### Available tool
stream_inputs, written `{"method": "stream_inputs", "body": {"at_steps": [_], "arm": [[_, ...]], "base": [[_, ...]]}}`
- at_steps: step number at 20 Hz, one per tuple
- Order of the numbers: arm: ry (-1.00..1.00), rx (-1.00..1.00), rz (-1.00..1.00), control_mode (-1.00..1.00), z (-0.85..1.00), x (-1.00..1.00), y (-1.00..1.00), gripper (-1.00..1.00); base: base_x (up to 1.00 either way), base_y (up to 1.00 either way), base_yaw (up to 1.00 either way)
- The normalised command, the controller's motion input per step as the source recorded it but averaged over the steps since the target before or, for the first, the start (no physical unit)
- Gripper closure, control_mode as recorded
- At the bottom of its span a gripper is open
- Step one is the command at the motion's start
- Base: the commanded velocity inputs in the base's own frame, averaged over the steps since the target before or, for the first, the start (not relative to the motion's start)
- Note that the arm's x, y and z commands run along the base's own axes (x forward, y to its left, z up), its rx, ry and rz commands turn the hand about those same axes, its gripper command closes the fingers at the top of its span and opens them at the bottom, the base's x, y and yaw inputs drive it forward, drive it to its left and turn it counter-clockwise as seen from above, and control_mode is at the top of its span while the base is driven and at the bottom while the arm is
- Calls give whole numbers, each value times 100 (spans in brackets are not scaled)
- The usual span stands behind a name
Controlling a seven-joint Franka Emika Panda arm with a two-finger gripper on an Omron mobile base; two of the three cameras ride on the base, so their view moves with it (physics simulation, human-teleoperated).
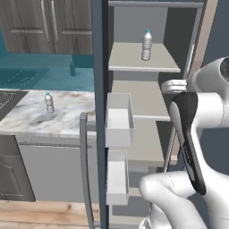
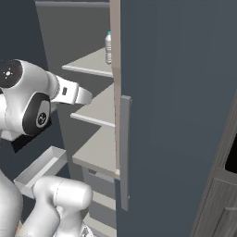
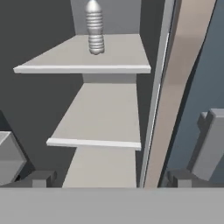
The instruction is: Take the bottled waters from the counter and place them in the freezer to freeze. Close the freezer door after placing the bottles.
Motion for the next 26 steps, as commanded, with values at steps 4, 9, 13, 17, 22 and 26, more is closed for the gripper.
{"method": "stream_inputs", "body": {"at_steps": [4, 9, 13, 17, 22, 26], "arm": [[14, -4, 0, -100, -68, -13, 0, -100], [13, -1, 0, -100, -64, -3, -8, -100], [15, 0, 0, -100, -44, -3, 0, -100], [9, 0, 0, -100, -33, -5, -2, -100], [6, 0, 0, -100, -24, -3, -1, -100], [4, 0, 0, -100, -2, 0, 0, -100]], "base": [[0, 0, 0], [0, 0, 0], [0, 0, 0], [0, 0, 0], [0, 0, 0], [0, 0, 0]]}}
